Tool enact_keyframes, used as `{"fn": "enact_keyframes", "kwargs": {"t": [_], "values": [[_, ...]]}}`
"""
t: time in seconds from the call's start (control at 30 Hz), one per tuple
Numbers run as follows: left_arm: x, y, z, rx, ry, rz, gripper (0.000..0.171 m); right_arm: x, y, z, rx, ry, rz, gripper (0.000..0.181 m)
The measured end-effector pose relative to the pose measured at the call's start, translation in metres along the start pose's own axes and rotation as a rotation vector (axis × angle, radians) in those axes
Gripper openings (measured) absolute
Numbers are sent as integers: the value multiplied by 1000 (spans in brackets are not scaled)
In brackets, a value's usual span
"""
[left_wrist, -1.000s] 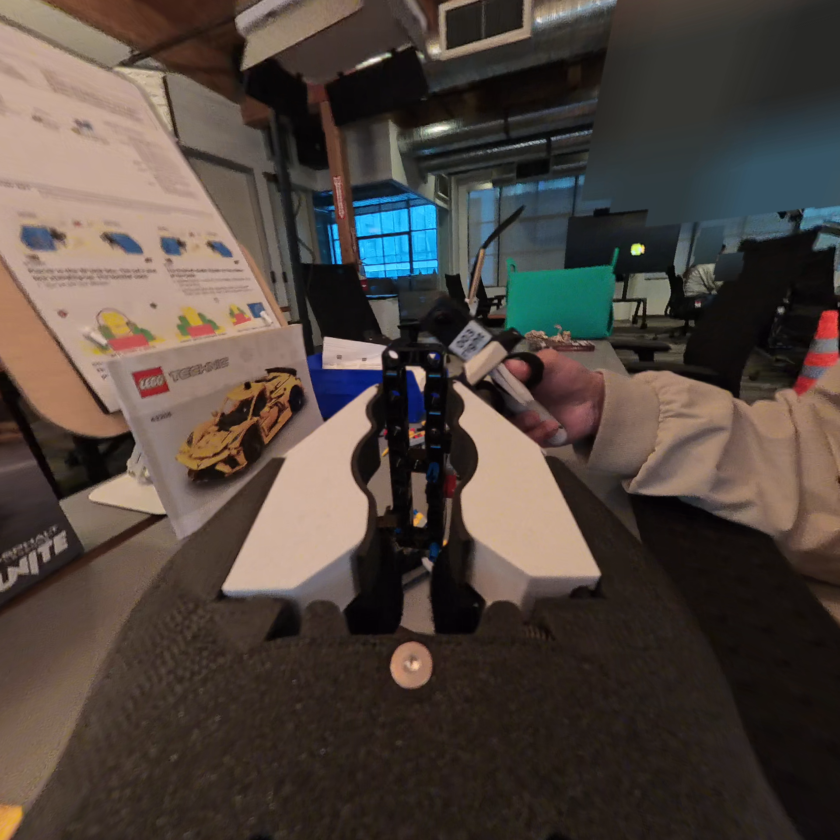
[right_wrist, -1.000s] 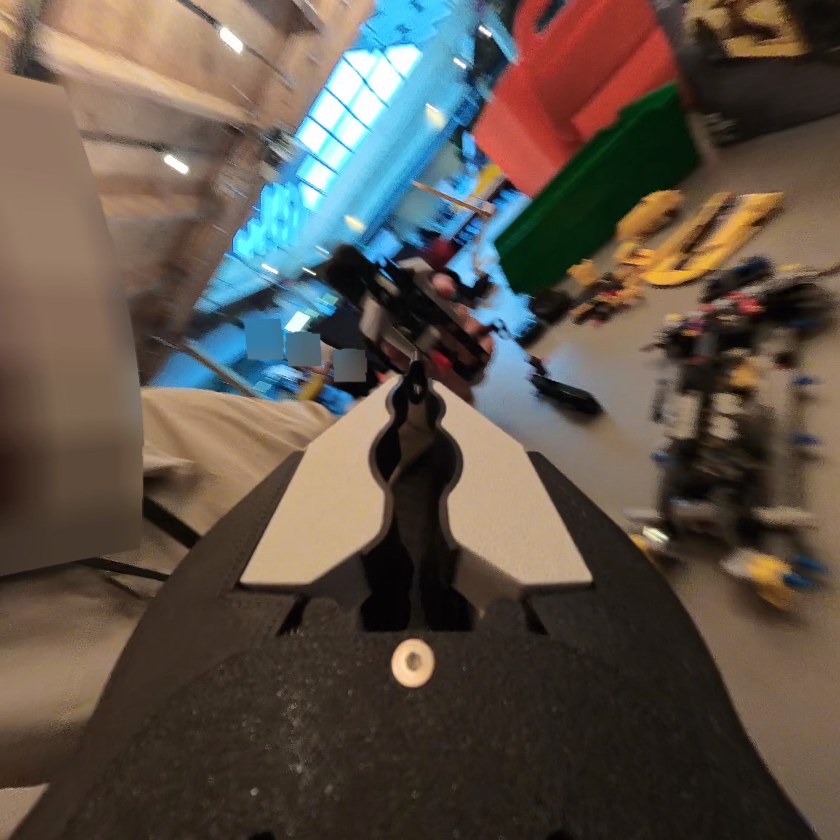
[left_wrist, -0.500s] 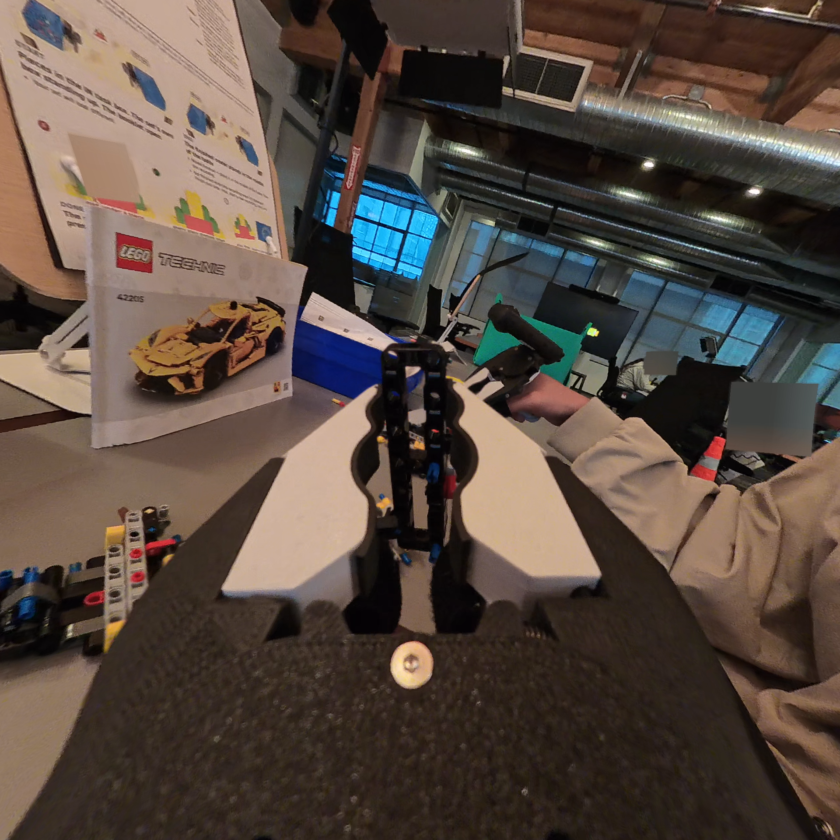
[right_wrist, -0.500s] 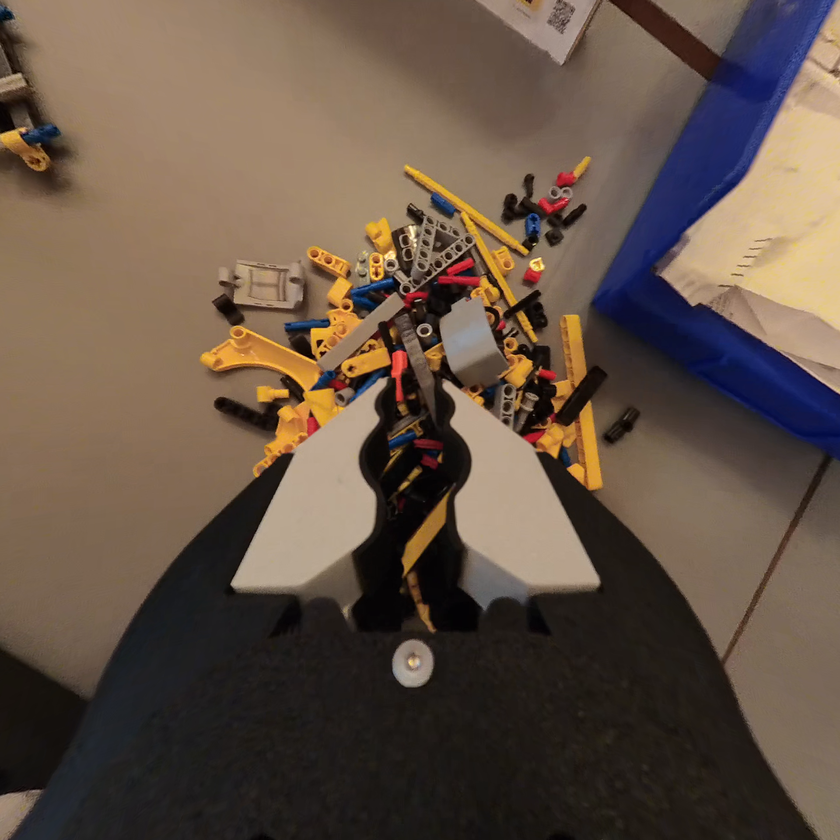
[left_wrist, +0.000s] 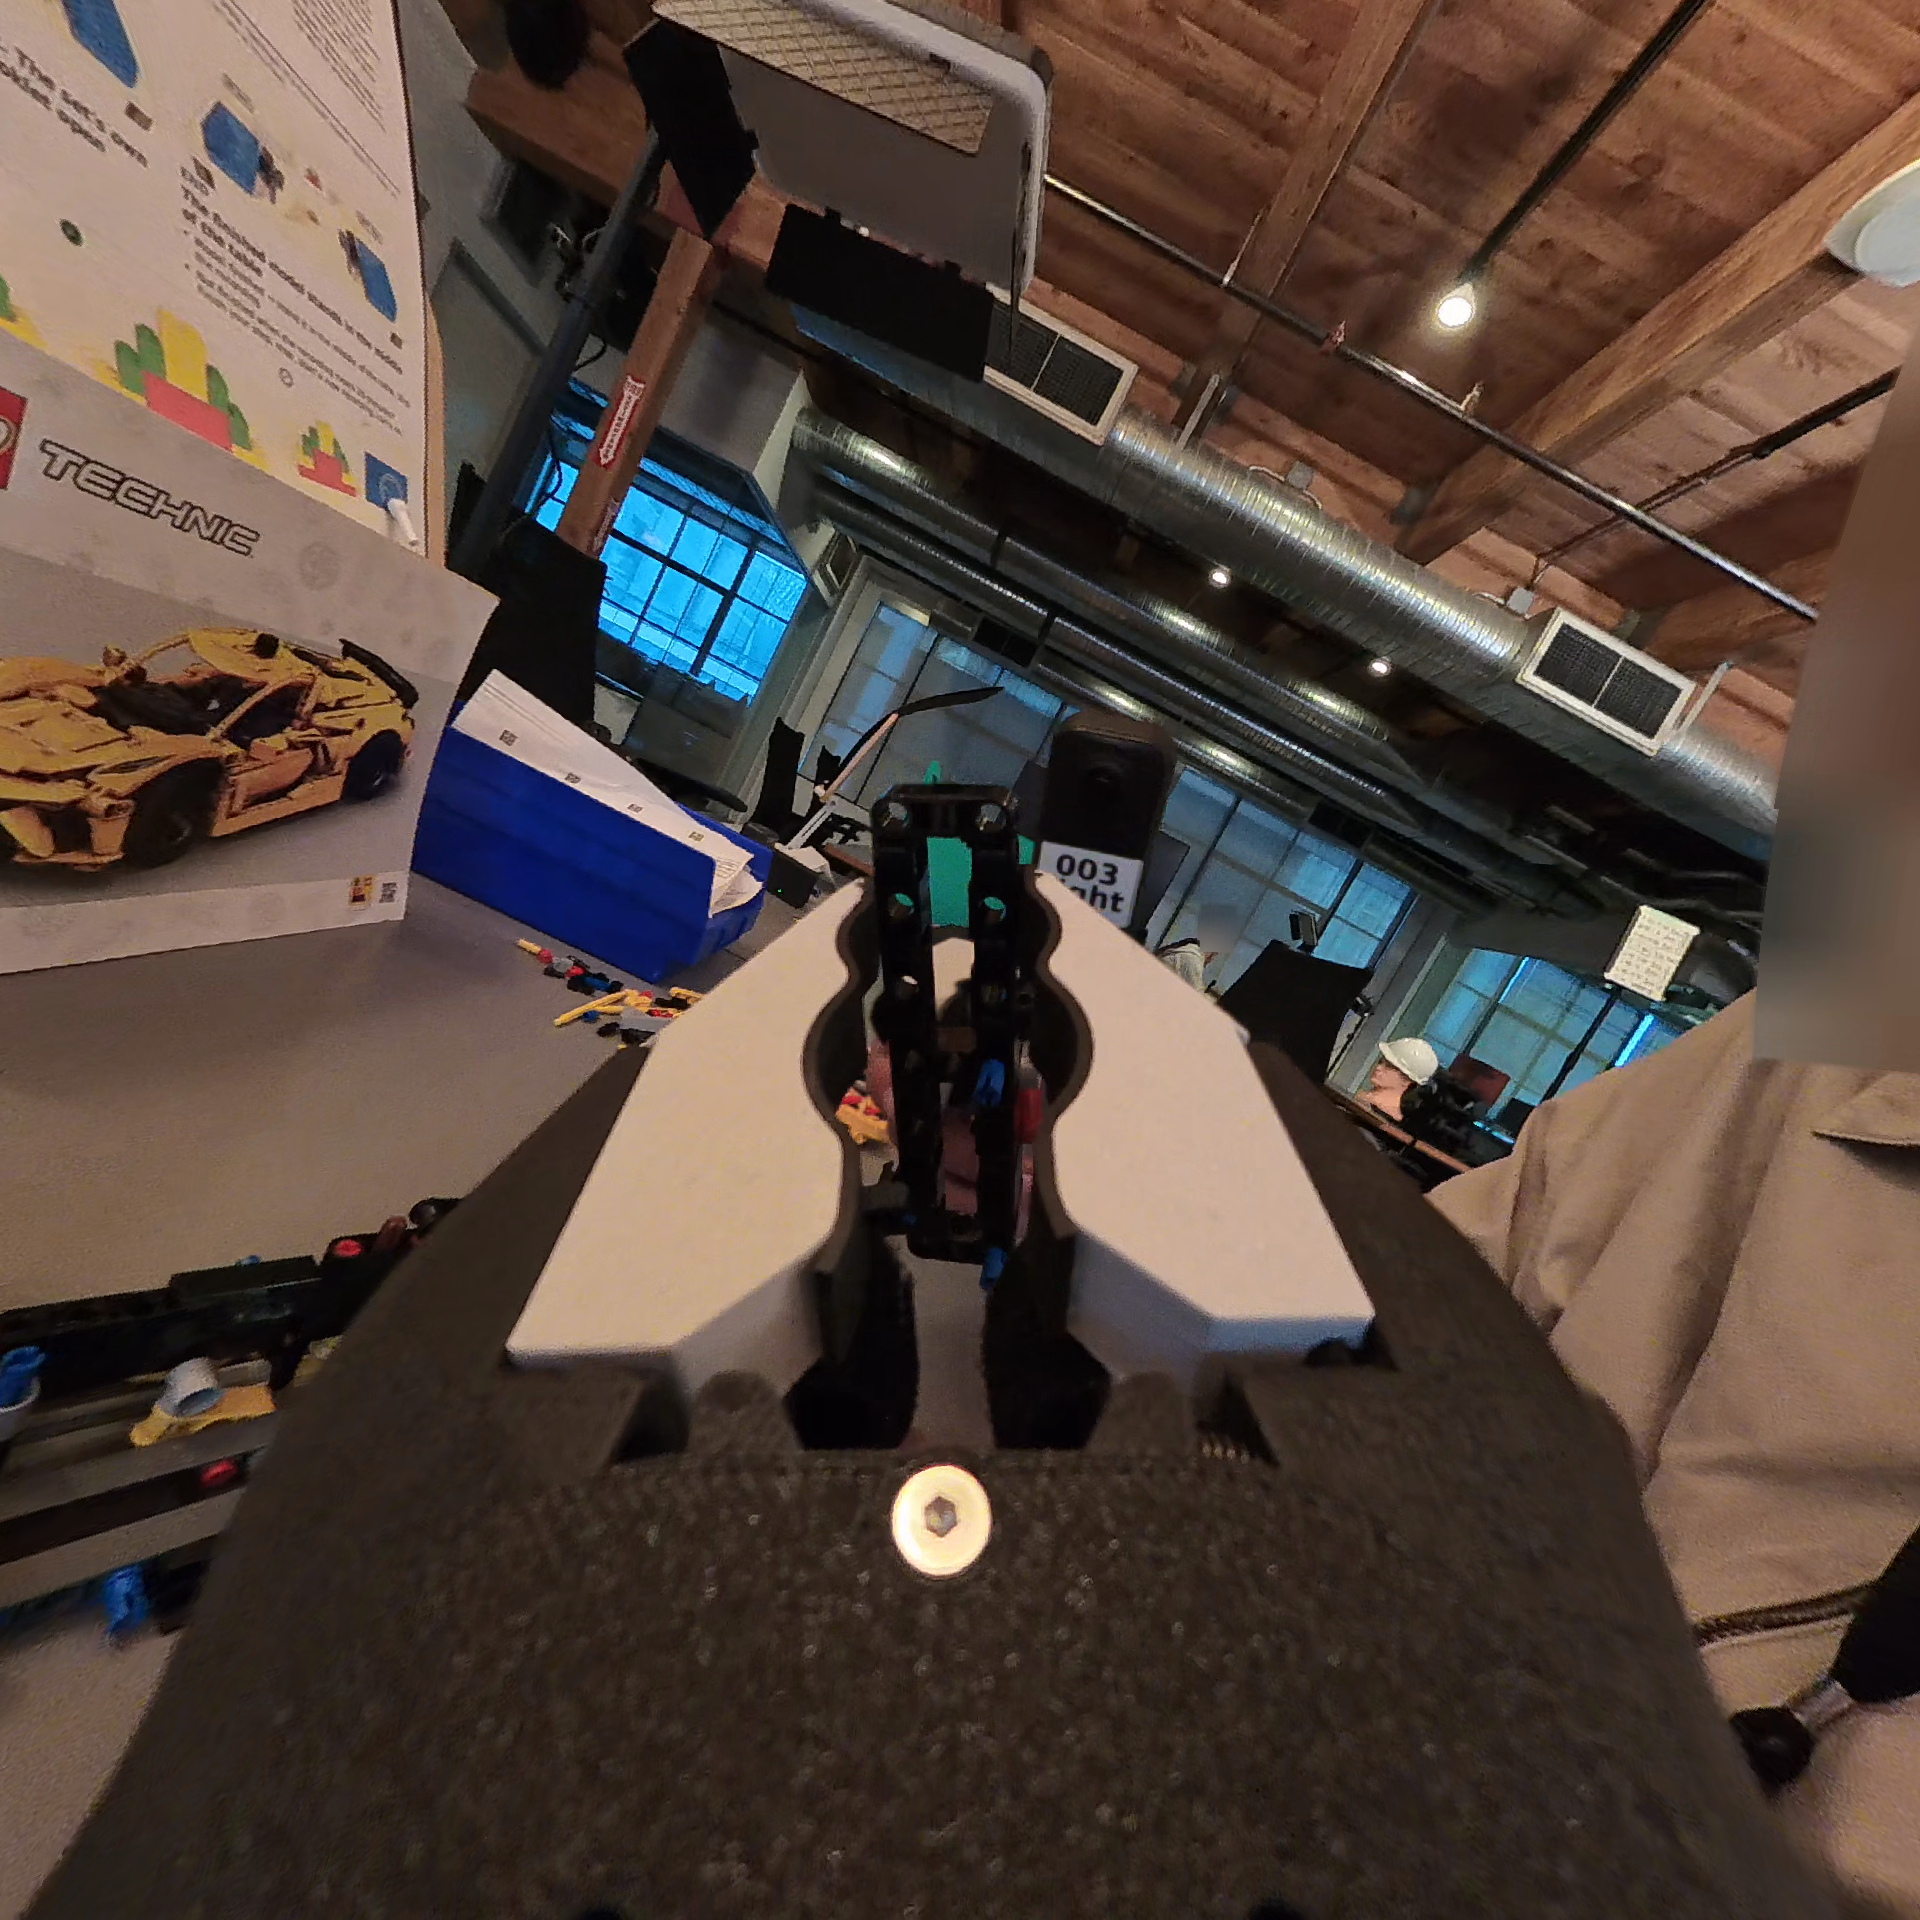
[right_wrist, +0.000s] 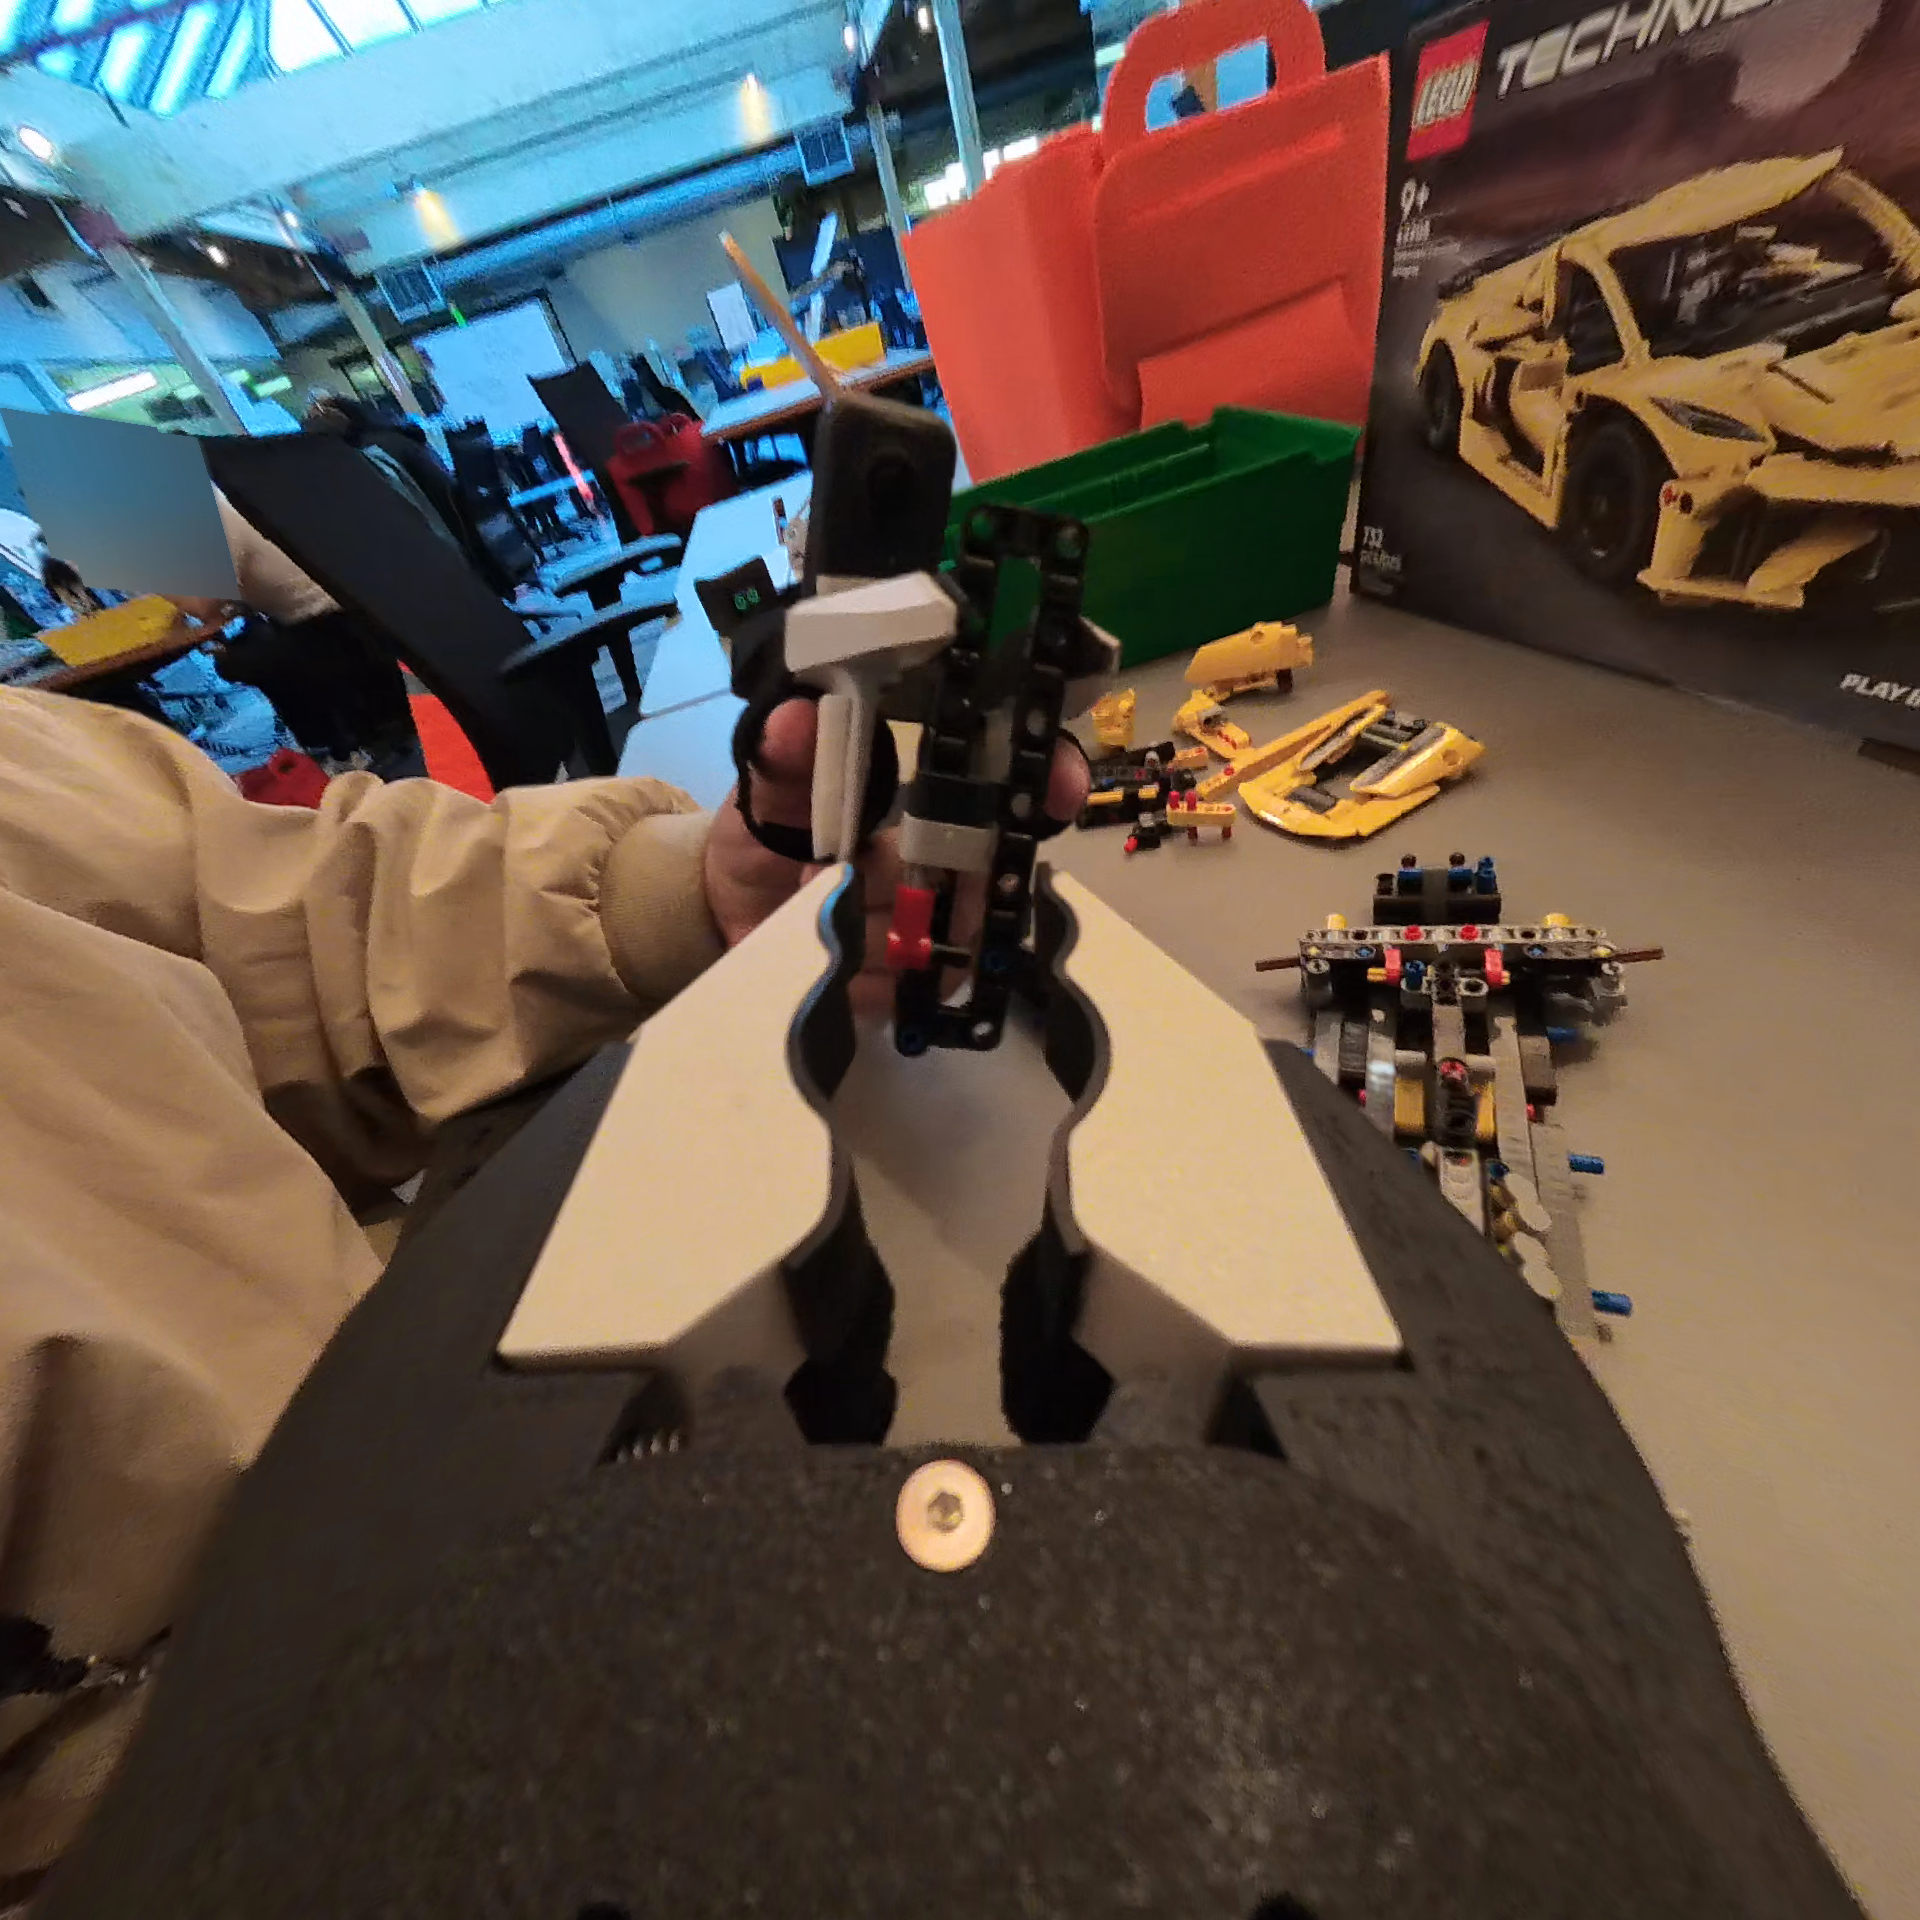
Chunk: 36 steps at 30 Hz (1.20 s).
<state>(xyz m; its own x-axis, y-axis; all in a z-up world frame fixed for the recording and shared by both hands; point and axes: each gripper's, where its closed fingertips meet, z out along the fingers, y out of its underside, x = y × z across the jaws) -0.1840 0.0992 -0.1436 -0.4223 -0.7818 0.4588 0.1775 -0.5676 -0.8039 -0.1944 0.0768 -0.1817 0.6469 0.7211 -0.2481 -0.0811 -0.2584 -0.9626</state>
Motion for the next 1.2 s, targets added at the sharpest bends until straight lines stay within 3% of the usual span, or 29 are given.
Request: {"fn": "enact_keyframes", "kwargs": {"t": [0.17, 0.2, 0.3, 0.53, 0.73, 1.03, 1.2], "values": [[4, 19, 8, -101, 7, 53, 26, -7, -3, -5, 60, -99, 105, 23], [7, 22, 10, -113, 18, 62, 26, -7, -1, -6, 47, -113, 137, 15], [6, 28, 11, -147, -8, 102, 26, -5, 6, -9, -6, -128, 165, 14], [14, 39, 11, -212, 53, 43, 34, -3, -11, -25, 133, -244, 349, 14], [19, 60, 16, -309, 63, 111, 32, -8, -14, -25, 157, -282, 369, 14], [18, 59, 14, -319, 51, 129, 29, -13, -10, -23, 129, -301, 319, 23], [21, 61, 13, -333, 57, 147, 28, -14, -6, -24, 97, -301, 321, 14]]}}
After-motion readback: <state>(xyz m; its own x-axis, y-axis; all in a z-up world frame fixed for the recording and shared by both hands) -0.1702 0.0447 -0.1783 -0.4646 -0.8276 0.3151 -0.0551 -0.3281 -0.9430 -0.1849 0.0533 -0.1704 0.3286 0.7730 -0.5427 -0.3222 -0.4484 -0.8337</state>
